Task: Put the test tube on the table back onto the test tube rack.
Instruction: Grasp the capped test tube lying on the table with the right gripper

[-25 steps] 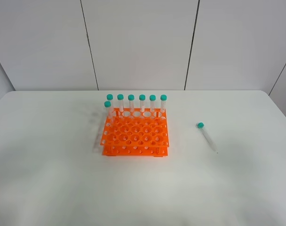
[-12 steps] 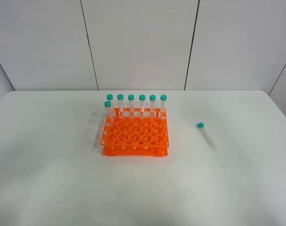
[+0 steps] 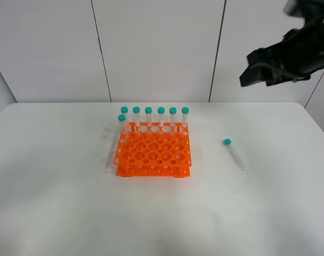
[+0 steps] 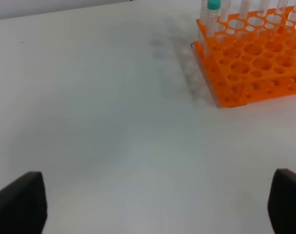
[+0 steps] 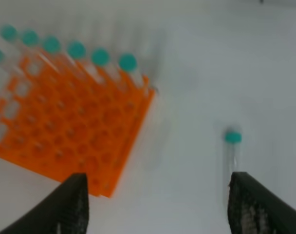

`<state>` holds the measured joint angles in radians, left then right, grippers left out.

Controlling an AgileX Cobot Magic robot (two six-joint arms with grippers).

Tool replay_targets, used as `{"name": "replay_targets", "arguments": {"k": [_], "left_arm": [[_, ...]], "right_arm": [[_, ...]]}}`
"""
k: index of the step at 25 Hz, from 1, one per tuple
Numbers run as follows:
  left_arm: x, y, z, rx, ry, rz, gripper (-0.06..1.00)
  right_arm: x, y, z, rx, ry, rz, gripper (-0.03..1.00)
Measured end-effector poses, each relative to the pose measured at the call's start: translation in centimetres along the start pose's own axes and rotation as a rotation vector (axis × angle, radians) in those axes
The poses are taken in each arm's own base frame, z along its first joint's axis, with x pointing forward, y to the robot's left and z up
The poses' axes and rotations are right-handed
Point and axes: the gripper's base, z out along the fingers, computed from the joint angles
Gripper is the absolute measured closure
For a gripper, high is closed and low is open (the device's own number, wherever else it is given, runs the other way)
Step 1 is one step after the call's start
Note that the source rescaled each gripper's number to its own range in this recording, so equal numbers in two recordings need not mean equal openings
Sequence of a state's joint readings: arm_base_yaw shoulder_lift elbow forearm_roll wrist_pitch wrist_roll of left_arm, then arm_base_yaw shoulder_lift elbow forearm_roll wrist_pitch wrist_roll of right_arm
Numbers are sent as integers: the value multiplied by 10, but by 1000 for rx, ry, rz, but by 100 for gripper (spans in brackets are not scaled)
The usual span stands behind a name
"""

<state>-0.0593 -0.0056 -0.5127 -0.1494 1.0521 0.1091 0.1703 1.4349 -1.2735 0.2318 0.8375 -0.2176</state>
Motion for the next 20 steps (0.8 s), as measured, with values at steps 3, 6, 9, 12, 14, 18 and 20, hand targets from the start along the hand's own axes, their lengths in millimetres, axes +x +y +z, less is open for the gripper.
{"name": "replay_targets", "arguments": {"k": [3,6,9,12,14,18,20], "left_arm": [[0,0,0,0,0,0,-5],[0,0,0,0,0,0,-5],[0,0,0,0,0,0,-5],[0,0,0,0,0,0,-5],[0,0,0,0,0,0,-5],[0,0,0,1,0,-1,-5],[0,0,0,1,2,-1,-5]], "right_arm": [[1,8,37,86,95,9,17],[6,11,65,138,153,24,17],[10,9,85,157,195,51,17],[16,7,103,162,241,64,17],[22,5,116,166,288,67,18],[35,-3,142,180,386,83,19],[42,-13,151,194,429,106,19]]}}
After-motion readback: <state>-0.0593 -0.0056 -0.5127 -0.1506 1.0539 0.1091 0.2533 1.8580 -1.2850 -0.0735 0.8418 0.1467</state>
